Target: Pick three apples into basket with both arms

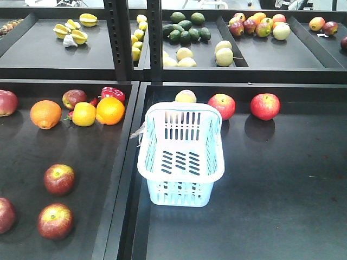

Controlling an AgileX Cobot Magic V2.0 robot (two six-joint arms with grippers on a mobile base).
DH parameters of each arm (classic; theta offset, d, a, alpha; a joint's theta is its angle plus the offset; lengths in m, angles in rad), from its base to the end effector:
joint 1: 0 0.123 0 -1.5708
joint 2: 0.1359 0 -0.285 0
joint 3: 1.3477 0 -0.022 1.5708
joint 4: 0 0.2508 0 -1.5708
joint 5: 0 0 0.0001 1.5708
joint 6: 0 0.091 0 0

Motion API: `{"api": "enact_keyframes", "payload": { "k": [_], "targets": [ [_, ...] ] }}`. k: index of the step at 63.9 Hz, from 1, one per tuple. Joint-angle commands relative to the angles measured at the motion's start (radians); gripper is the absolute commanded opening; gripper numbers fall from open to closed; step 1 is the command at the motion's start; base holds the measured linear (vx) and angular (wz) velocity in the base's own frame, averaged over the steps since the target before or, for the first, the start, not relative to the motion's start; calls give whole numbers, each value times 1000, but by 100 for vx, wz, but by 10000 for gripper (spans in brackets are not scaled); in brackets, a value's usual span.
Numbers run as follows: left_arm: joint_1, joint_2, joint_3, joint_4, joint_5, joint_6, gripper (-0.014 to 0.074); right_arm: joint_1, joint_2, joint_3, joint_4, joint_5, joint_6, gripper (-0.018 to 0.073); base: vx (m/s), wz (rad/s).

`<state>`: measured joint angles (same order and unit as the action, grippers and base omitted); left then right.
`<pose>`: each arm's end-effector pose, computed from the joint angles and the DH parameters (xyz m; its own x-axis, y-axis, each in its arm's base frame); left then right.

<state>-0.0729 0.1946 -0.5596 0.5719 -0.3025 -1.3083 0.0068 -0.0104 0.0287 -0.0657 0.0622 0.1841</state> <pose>0.0135 -0.0156 0.4033 0.3385 -0.7045 -0.6237 0.5869 0.6762 -0.4452 0.0569 0.0000 0.1984 0.0065 0.1183 -0.9930 -0.0035 0.9930 0.1183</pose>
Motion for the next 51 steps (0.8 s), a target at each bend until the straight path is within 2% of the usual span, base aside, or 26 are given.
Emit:
{"api": "enact_keyframes", "payload": {
  "k": [1,6,11,17,20,31,38,41,51],
  "targets": [
    [-18,148,-72,293,-144,-168,-3,-7,-11,13,-9,-68,-10,-4,0,0],
    [-17,274,-116,531,-245,-280,13,-7,-11,13,-9,-68,-10,-4,0,0],
    [-17,385,-172,733,-342,-330,54,-7,-11,13,-9,-68,-10,-4,0,0],
    [-17,542,-252,907,-447,-349,140,-7,-11,13,-9,-68,-10,-4,0,0],
    [-17,610,-301,967,-472,-350,203,-7,-11,13,-9,-68,-10,-4,0,0],
    [-17,879,-495,1071,-530,-350,452,-7,-11,13,-9,-68,-10,-4,0,0],
    [-30,1046,-631,1153,-627,-351,550,-7,-11,13,-9,-68,-10,-4,0,0],
    [-48,1119,-696,1199,-660,-354,568,-7,-11,13,-9,-68,-10,-4,0,0],
    [-100,1320,-866,1201,-688,-342,569,-7,-11,13,-9,-68,-10,-4,0,0]
  ]
}}
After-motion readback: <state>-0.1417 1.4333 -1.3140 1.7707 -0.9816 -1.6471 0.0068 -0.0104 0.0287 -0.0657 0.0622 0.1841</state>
